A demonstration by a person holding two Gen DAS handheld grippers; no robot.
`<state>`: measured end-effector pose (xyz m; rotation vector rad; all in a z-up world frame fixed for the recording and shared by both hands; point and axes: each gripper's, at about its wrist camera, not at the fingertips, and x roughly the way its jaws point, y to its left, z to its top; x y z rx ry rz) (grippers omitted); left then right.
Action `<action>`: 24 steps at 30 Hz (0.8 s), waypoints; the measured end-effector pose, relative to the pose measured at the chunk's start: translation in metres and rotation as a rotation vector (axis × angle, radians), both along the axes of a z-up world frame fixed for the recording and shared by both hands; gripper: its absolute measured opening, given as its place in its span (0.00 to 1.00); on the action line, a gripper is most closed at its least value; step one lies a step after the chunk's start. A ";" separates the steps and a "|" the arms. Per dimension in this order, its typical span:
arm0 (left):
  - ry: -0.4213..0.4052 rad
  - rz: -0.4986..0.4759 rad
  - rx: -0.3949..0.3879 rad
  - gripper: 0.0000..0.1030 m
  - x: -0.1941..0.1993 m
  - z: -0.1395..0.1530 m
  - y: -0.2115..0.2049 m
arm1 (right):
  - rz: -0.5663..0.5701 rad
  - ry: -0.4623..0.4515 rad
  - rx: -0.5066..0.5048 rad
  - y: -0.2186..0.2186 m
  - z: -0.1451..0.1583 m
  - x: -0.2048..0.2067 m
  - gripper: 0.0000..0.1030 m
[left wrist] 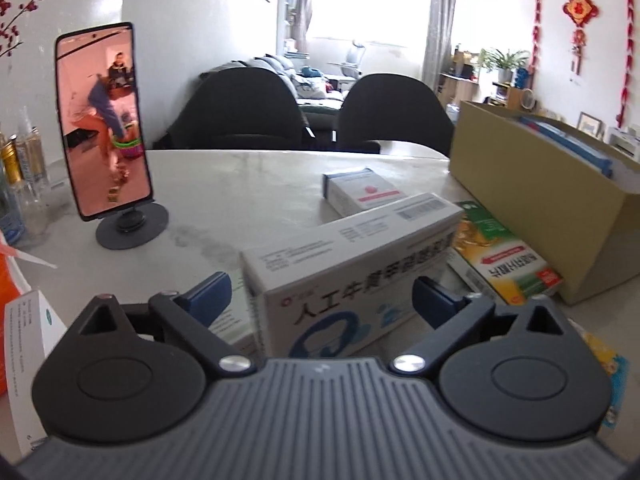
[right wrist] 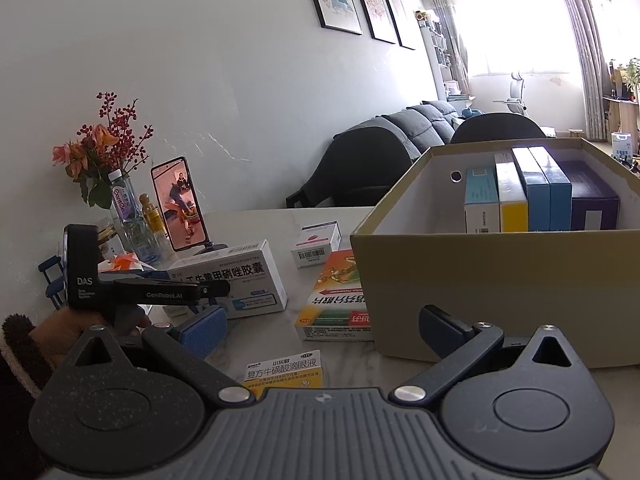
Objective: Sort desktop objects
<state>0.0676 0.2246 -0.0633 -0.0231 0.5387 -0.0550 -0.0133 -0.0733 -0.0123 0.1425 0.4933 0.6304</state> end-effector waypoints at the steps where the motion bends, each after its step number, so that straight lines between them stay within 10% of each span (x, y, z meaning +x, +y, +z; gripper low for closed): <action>1: 0.002 -0.010 0.001 0.95 -0.001 0.001 -0.002 | 0.000 0.000 0.001 0.000 0.000 0.000 1.00; 19: 0.055 -0.111 -0.018 0.84 -0.015 0.006 -0.017 | 0.027 0.015 0.023 0.007 0.002 0.001 1.00; 24: 0.099 -0.109 -0.034 0.59 -0.017 0.004 -0.025 | 0.058 0.083 0.054 0.017 0.005 0.010 1.00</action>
